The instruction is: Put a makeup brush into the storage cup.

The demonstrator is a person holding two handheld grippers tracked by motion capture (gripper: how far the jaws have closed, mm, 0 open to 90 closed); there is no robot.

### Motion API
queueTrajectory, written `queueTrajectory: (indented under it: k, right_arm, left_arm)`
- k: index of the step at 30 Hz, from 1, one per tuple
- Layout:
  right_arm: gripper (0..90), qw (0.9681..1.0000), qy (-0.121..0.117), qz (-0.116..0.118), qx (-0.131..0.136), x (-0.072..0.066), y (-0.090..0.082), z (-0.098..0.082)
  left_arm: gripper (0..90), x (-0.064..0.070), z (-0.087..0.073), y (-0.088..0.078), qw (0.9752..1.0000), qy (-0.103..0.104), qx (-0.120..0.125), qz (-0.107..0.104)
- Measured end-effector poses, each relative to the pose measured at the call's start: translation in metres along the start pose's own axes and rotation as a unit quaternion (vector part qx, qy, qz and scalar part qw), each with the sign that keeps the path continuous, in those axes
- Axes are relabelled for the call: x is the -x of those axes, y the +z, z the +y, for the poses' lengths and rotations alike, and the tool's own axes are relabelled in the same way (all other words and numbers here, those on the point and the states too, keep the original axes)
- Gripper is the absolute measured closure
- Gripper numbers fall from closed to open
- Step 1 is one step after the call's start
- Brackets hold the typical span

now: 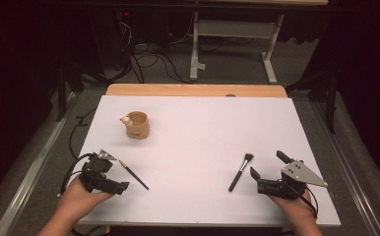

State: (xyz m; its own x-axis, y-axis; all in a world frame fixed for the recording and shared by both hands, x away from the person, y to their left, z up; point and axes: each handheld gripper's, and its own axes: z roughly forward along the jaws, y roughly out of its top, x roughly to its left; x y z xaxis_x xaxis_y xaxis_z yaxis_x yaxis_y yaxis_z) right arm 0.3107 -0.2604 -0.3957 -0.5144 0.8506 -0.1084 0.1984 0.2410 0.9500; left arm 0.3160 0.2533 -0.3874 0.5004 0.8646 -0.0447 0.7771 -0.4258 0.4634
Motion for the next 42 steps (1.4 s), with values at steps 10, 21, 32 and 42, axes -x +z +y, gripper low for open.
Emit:
queueTrajectory:
  k: [10,21,32,42]
  right_arm:
    - [1.1,1.0000,0.002,0.006,0.001,-0.002,0.001,0.000]
    - [1.1,0.9999,-0.001,0.012,-0.002,-0.003,0.003,0.001]
    - [1.1,0.9998,-0.006,0.017,0.001,-0.005,0.003,0.002]
    - [1.2,0.9997,-0.006,0.023,-0.002,-0.009,0.004,0.002]
  left_arm:
    - [5.0,0.000,0.018,-0.004,0.9977,0.041,-0.054,-0.004]
    - [6.1,0.003,0.031,0.004,0.9904,0.091,-0.103,-0.019]
    - [8.8,0.008,0.047,0.002,0.9800,0.161,-0.115,-0.027]
    - [13.0,0.011,0.051,0.010,0.9688,0.221,-0.110,-0.017]
